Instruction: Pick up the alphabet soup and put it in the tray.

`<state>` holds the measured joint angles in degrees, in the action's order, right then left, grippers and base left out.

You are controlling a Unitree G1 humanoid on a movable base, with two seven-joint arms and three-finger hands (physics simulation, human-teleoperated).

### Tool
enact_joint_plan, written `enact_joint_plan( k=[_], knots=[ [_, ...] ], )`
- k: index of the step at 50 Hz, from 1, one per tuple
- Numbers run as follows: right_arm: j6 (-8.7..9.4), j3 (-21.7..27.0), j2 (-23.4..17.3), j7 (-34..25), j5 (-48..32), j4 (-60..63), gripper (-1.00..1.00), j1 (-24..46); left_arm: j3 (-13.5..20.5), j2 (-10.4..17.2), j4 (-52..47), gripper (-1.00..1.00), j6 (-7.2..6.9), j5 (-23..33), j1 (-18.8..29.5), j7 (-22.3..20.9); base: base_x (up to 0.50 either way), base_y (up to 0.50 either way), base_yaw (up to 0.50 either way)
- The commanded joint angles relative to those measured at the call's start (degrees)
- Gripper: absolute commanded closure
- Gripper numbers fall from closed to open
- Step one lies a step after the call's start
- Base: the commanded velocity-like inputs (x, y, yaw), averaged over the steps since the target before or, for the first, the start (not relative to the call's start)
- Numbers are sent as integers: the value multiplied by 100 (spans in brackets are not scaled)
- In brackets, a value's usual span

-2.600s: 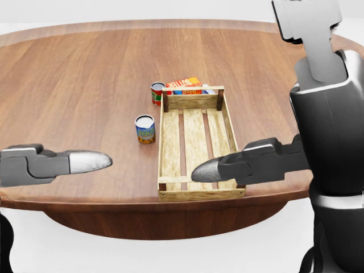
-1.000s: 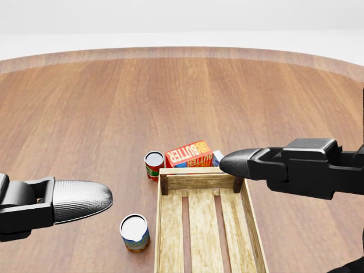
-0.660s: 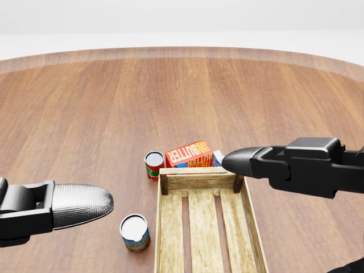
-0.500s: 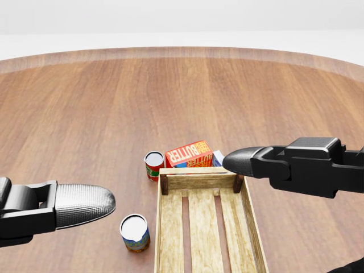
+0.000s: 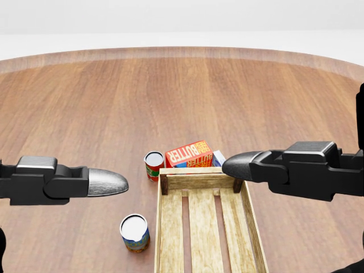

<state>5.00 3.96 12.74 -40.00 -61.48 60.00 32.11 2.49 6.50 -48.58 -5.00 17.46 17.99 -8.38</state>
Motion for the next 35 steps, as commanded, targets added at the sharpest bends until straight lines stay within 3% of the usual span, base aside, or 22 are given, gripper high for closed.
enact_joint_plan(
  k=[1,27,31,35],
  knots=[
    [0,8,-35,0,36,0,-100,-15,81,-44,510,-100,0,-288,-289,-351,0,0,0],
    [0,235,24,0,-220,0,-100,127,658,166,2155,-100,0,-620,-599,-382,0,0,0],
    [0,188,-159,0,-338,0,-100,6,700,209,2584,-100,0,-621,-623,-301,0,0,0],
    [0,1,-630,0,-404,0,-100,-303,709,222,2760,-100,0,-630,-634,-257,0,0,0]
  ],
)
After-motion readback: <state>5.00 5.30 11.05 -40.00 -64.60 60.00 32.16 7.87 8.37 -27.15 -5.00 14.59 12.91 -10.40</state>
